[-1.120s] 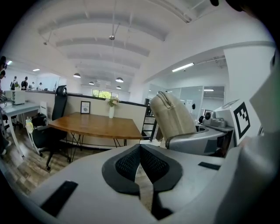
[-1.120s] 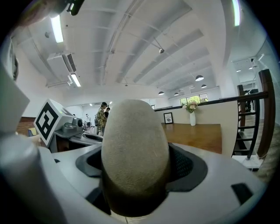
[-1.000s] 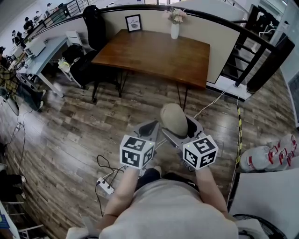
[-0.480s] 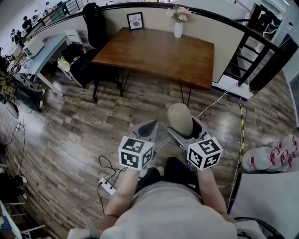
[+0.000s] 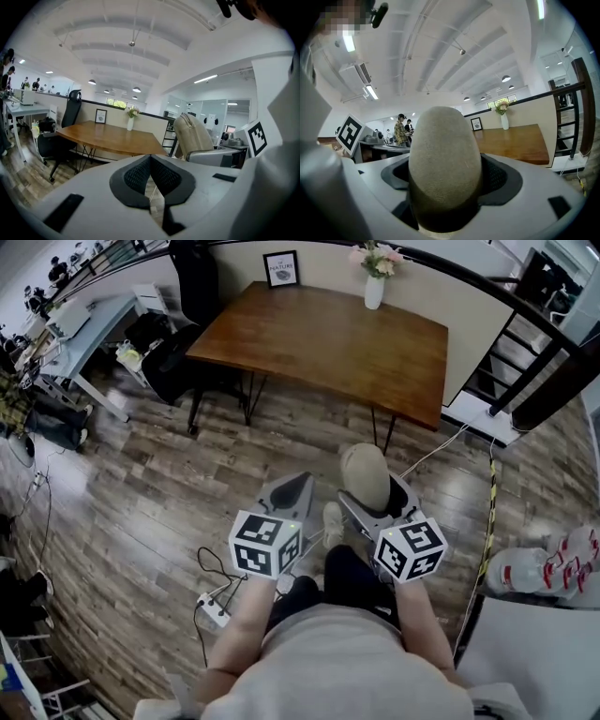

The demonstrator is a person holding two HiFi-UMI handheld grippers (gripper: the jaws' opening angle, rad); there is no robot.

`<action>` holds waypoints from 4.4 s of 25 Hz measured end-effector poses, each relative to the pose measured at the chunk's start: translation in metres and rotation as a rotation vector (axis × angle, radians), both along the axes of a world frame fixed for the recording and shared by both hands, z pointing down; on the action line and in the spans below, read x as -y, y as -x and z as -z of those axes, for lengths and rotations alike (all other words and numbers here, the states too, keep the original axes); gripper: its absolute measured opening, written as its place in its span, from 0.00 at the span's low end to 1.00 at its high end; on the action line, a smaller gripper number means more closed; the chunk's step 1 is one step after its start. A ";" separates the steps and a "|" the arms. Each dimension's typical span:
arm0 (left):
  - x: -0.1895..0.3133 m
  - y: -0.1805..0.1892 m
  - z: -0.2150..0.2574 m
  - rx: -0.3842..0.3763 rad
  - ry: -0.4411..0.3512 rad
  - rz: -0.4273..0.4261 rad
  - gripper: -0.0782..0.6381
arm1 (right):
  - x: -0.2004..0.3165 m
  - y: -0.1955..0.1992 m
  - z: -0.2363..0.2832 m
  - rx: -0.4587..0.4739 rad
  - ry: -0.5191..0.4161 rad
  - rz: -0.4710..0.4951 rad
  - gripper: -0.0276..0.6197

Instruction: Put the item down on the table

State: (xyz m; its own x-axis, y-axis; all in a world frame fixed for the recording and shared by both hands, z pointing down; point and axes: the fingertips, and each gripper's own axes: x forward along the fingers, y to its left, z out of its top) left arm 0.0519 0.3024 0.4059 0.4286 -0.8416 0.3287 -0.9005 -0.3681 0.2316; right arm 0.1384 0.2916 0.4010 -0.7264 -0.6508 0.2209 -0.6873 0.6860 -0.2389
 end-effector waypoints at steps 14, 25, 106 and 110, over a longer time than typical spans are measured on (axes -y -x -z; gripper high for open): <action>0.179 0.032 0.005 0.076 0.023 0.050 0.13 | 0.200 0.029 0.009 0.009 -0.017 0.100 0.69; 0.274 0.029 0.003 0.096 0.058 0.075 0.13 | 0.289 0.035 0.000 0.014 0.030 0.154 0.69; 0.570 0.165 -0.159 -0.019 0.367 -0.245 0.13 | 0.607 0.150 -0.189 -0.523 0.409 -0.025 0.69; 0.570 0.165 -0.166 -0.024 0.378 -0.233 0.13 | 0.613 0.147 -0.202 -0.550 0.426 -0.028 0.69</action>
